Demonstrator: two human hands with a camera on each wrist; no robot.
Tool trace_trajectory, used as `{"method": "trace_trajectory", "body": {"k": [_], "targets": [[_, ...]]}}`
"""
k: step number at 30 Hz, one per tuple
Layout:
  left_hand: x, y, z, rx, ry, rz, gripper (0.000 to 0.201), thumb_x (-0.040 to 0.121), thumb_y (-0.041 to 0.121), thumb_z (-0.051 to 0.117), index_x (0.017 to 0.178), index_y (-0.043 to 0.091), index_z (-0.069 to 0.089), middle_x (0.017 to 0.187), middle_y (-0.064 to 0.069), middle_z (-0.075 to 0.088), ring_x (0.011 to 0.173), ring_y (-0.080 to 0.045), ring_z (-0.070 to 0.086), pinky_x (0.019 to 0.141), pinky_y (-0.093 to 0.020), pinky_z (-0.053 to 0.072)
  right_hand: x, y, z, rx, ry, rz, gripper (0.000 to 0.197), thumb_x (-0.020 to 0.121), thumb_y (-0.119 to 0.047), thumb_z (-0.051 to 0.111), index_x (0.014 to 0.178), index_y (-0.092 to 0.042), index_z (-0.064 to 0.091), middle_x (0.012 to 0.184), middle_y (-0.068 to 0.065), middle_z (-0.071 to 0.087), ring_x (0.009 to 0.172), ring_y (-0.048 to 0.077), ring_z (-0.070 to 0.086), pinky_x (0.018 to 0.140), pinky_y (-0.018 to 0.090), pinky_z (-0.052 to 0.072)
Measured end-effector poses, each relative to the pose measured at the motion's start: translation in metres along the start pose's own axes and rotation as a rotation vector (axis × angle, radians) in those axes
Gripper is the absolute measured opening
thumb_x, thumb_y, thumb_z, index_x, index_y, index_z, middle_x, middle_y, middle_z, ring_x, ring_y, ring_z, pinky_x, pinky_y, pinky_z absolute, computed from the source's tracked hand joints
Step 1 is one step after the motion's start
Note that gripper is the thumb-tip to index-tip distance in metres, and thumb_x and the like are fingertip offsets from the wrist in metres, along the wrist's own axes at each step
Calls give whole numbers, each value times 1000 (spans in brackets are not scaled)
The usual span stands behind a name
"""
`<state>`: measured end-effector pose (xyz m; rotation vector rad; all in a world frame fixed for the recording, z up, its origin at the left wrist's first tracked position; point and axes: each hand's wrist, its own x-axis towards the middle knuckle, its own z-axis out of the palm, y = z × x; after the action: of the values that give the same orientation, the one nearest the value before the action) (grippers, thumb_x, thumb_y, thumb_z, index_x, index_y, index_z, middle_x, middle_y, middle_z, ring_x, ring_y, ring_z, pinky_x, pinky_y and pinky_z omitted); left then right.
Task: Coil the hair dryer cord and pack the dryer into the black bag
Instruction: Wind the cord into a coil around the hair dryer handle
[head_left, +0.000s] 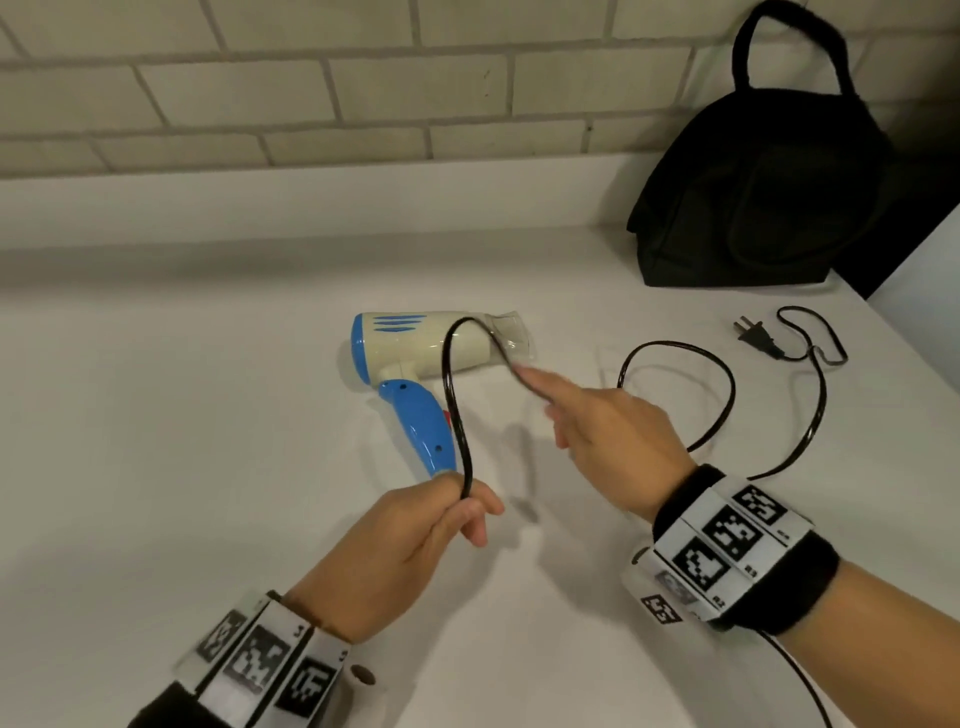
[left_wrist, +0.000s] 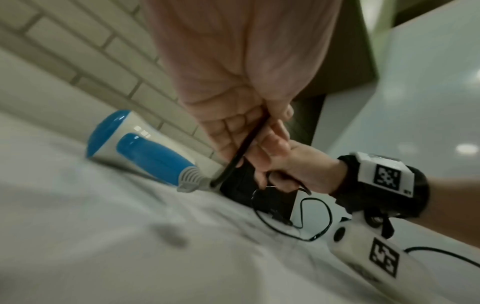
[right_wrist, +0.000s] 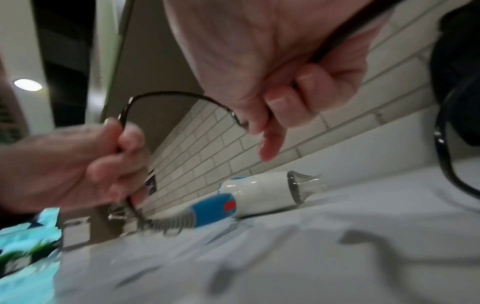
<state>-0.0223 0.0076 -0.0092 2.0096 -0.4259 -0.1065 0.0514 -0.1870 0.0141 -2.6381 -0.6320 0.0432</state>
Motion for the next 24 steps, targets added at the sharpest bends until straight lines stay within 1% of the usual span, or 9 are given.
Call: {"method": "trace_trajectory", "body": {"k": [3,5,7,9,12,14,17,20,24], "targets": [[14,16,-1,-29,118,84,23,84,46,34,83,44,56,81,28,62,77,5,58,73,-4,39,-6,-16,8,-274,-218,-164,57,88,-16,34,135,-46,23,112,5,62,98,32,59,59,31,31],[26,20,-4,-42,217,111,25,85,39,32,86,37,57,82,31,63,81,12,57,75,-2,38,-15,-28,7,-308,-257,-221,53,87,-14,33,131,-44,33,105,3,63,91,33,60,47,29,18],[34,17,-4,-34,271,91,23,87,38,33,92,36,55,89,28,63,92,15,55,80,0,37,-26,-35,2,-352,-187,-288,55,78,-8,37,116,-44,52,79,-3,65,66,25,62,43,25,4],[38,13,1,-25,222,23,18,90,36,35,92,40,53,99,24,59,97,15,54,83,-1,38,-36,-42,-6,-432,-153,-259,52,63,-8,34,88,-42,64,50,-8,55,38,16,51,44,21,-4],[36,12,9,-55,20,-50,20,90,39,31,88,39,51,82,13,62,78,7,60,73,-6,44,-46,-38,-20,-352,-26,-300,48,62,-9,29,79,-37,62,47,-11,53,35,13,48,40,18,3],[36,15,12,-93,-33,-61,23,90,37,31,83,32,53,65,8,61,56,-1,59,63,-10,46,-45,-34,-33,-298,0,-326,42,66,-9,35,79,-39,61,51,-15,56,39,9,51,33,20,19],[37,17,12,-159,-35,-159,29,92,30,33,70,28,51,41,8,52,33,-6,42,46,-13,39,-38,-27,-49,-214,23,-254,18,78,-39,45,76,-40,63,60,-20,63,52,9,61,37,20,33],[37,21,12,-299,-47,-274,32,87,37,33,62,22,48,30,6,37,29,-4,27,36,-11,28,-23,-10,-62,-106,57,-92,45,72,-71,33,79,-38,64,71,-17,67,66,10,58,53,28,43],[36,27,6,-606,-47,-391,35,72,46,36,57,15,38,32,10,30,30,-1,22,33,-11,22,9,12,-68,-66,194,-78,50,71,-66,34,84,-32,68,77,-6,66,73,17,57,64,36,48]]}}
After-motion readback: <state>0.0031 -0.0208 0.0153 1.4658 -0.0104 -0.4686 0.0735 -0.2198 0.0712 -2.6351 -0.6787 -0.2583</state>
